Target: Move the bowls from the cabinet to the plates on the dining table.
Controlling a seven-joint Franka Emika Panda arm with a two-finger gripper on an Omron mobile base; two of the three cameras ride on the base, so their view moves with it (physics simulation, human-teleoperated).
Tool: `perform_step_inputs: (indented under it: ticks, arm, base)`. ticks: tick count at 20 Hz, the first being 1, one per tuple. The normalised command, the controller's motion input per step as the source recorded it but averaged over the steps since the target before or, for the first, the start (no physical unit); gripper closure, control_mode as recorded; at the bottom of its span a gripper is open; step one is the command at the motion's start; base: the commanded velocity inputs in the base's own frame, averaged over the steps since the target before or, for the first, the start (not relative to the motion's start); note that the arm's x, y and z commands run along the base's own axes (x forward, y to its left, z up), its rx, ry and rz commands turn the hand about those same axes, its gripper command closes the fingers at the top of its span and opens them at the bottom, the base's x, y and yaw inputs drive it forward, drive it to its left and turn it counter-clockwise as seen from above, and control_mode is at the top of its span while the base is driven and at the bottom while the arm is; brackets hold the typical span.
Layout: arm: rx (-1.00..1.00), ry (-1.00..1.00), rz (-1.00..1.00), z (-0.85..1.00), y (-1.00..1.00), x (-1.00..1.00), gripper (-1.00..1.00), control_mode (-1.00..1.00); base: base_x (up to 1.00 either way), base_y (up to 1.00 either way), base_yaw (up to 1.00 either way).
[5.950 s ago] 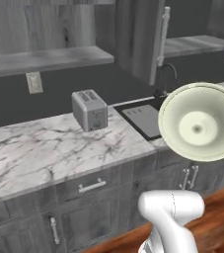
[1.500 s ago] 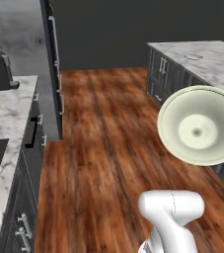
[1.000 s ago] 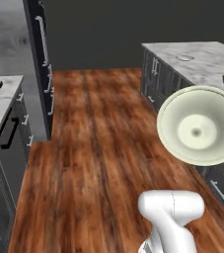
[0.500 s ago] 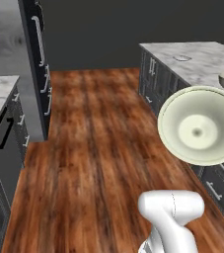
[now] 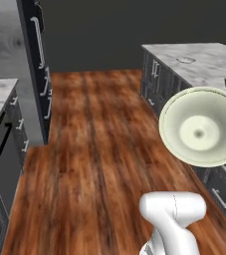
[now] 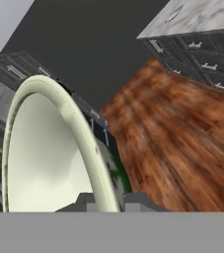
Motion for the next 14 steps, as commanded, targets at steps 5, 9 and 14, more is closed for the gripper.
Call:
perform_step_inputs:
  ticks: [5,9,14]
  arm:
    - [0.00,0.00,0.00,0.00,0.00,0.00,1.00,1.00]
    - [0.00,0.00,0.00,0.00,0.00,0.00,1.00,1.00]
    - [0.00,0.00,0.00,0.00,0.00,0.00,1.00,1.00]
  base:
    - [0.58,-0.23,0.00]
    - [0.63,-0.27,0.00]
    - [0.63,-0.29,0.00]
